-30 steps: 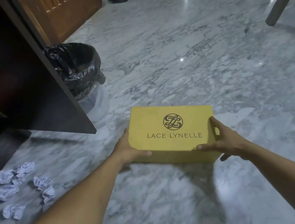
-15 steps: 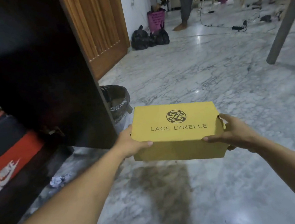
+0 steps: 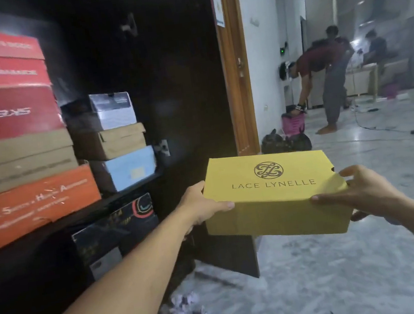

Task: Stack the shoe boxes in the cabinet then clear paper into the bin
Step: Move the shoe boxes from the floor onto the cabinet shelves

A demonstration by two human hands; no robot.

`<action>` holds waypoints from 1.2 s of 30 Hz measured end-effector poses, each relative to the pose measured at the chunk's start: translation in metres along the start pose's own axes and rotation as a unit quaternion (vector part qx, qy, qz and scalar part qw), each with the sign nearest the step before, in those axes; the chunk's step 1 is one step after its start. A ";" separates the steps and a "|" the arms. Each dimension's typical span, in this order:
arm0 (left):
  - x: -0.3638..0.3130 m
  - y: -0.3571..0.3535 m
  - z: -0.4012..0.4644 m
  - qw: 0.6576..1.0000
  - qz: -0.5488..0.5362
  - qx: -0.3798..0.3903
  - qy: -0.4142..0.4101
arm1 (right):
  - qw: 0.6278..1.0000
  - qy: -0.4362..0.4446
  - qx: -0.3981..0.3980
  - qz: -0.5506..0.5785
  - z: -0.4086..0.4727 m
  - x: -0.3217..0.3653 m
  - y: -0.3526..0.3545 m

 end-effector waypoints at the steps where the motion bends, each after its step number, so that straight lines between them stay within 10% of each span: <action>1: -0.003 0.019 -0.008 1.000 -0.001 -0.013 0.001 | 1.000 0.015 0.000 0.005 -0.005 0.018 -0.005; 36: -0.132 0.531 -0.045 0.845 -0.013 -0.534 -0.016 | 0.914 0.339 0.079 0.208 0.102 0.561 -0.191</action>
Point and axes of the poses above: each hand's wrist, its own z-axis towards the middle knuckle, its own y-axis out of the back of the hand, x = y × z, the point moved 7 cm from there along z, towards the middle knuckle, and after that the axes turned 8 degrees about z, right-handed, at the moved point
